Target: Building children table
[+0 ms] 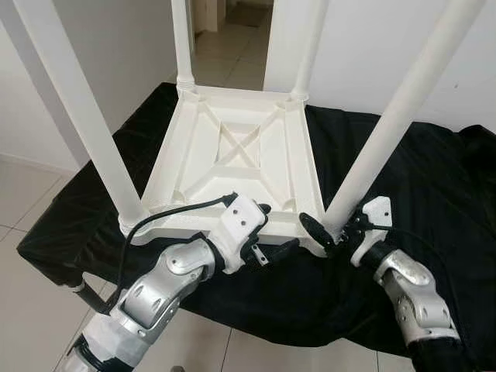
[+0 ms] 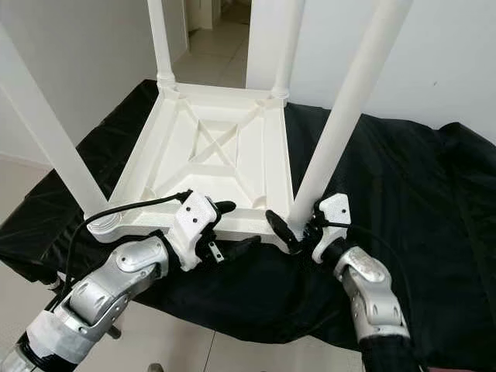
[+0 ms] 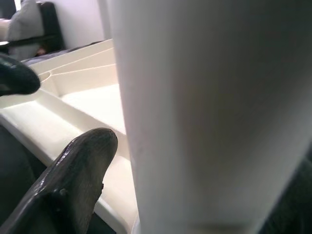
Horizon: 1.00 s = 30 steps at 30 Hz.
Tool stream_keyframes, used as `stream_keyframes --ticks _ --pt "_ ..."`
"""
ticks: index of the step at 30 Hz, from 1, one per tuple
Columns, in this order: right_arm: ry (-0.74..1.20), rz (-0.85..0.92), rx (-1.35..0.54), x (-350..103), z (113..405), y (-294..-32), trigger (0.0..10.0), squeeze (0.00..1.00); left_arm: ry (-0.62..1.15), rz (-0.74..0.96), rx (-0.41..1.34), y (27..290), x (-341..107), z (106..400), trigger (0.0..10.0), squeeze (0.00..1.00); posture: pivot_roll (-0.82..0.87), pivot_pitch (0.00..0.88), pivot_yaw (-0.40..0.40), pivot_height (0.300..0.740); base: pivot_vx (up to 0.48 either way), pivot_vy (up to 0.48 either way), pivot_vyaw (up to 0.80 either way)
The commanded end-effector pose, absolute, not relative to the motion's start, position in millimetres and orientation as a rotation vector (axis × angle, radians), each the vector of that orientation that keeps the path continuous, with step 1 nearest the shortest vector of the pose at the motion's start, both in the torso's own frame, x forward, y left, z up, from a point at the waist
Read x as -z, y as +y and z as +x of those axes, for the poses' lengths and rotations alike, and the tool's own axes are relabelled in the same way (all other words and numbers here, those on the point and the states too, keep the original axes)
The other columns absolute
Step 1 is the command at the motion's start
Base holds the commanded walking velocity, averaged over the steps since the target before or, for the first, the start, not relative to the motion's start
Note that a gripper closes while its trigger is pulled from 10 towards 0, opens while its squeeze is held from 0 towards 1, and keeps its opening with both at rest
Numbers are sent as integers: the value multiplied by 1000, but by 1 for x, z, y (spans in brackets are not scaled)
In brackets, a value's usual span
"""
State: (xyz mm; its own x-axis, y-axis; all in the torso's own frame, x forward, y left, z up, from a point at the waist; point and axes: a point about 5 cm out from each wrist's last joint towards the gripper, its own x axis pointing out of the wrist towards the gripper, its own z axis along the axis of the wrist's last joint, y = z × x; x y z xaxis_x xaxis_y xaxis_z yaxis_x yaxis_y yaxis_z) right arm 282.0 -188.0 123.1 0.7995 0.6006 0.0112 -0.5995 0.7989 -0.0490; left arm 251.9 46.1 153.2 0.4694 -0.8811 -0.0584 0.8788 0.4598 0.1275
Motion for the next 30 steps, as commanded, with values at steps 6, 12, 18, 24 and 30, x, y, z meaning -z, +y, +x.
stream_keyframes --ticks 6,12,18,24,30 --pt "6 -73 -702 -118 289 -194 8235 0 -21 158 1210 41 -155 247 10000 0 -55 0 -41 740 0 0 0" --pt "12 -87 -705 -117 292 -199 863 0 -21 159 1209 40 -155 247 10000 0 -53 0 -42 740 0 0 0" --pt "10 -87 -701 -116 292 -203 0 0 -20 158 1210 40 -155 246 10000 0 -59 0 -38 740 0 0 0" --pt "5 -71 -685 -115 289 -205 1059 0 -17 159 1217 40 -154 246 10000 0 -63 0 -36 740 0 0 0" --pt "5 -71 -685 -115 289 -205 1059 0 -17 159 1217 40 -154 246 10000 0 -63 0 -36 740 0 0 0"
